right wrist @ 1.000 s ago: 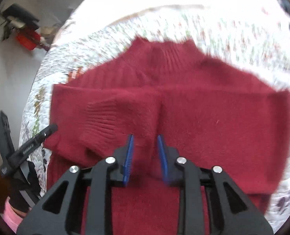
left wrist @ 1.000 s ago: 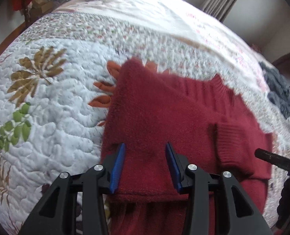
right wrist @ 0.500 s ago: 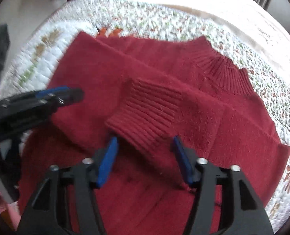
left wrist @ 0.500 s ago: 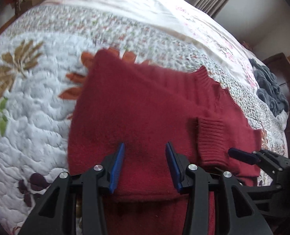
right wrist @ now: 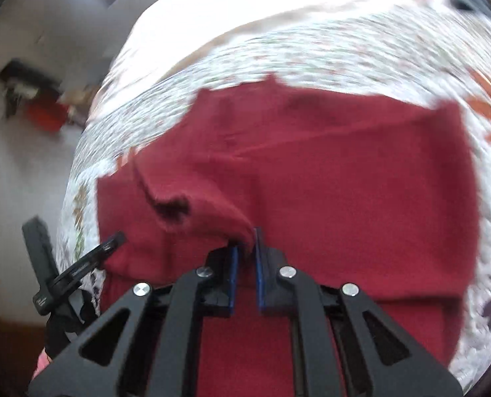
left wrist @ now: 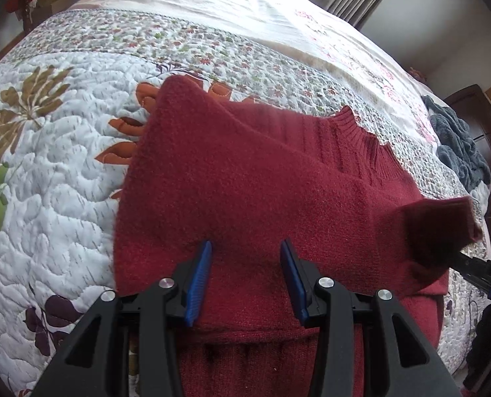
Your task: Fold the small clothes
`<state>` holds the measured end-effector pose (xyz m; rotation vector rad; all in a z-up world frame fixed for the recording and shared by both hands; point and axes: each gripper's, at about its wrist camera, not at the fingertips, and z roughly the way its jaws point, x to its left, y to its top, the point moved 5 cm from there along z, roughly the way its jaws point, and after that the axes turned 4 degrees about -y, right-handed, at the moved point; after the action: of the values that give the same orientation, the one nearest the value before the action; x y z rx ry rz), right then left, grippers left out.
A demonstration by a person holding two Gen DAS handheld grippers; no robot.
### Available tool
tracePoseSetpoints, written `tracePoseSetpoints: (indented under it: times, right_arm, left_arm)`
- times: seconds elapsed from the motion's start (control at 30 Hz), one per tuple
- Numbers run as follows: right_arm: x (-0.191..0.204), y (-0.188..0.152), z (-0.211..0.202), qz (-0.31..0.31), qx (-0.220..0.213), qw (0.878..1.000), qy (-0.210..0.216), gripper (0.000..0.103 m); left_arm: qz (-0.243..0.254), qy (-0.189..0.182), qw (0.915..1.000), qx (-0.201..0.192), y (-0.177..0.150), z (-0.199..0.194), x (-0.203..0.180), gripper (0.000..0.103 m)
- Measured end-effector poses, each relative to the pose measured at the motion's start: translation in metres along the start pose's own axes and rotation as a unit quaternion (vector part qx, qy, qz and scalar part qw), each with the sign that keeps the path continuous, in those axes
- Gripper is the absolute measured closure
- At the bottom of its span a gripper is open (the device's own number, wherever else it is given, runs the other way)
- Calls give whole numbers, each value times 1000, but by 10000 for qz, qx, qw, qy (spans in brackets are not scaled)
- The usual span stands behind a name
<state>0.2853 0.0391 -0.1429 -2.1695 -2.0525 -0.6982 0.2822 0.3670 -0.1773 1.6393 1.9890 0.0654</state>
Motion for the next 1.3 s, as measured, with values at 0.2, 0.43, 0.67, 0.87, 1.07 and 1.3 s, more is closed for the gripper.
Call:
tracePoseSetpoints:
  times: [0.2, 0.43, 0.67, 0.87, 1.07, 1.3]
  right_arm:
    - [-56, -24, 17, 716, 357, 9964, 276, 89]
    - [-63, -14, 16, 1040, 293, 9918, 682, 63]
    - [-59, -4, 0, 810, 239, 9951, 519, 95]
    - [-72, -23, 11, 787, 348, 9962, 97, 95]
    - [-74, -25, 21, 794, 355, 9962, 58, 92]
    - [-80, -73, -52, 561, -154, 9982, -112, 76]
  left_arm:
    - [109, 112, 9999, 4, 0, 3, -2, 60]
    - [463, 243, 9985, -188, 5, -17, -20, 59]
    - [658, 59, 9978, -105, 9, -12, -42, 54]
    - [577, 130, 9982, 134, -5, 10, -27, 54]
    - [630, 179, 9977, 148, -7, 9, -29, 54]
    - [580, 231, 9980, 43, -45, -53, -31, 49]
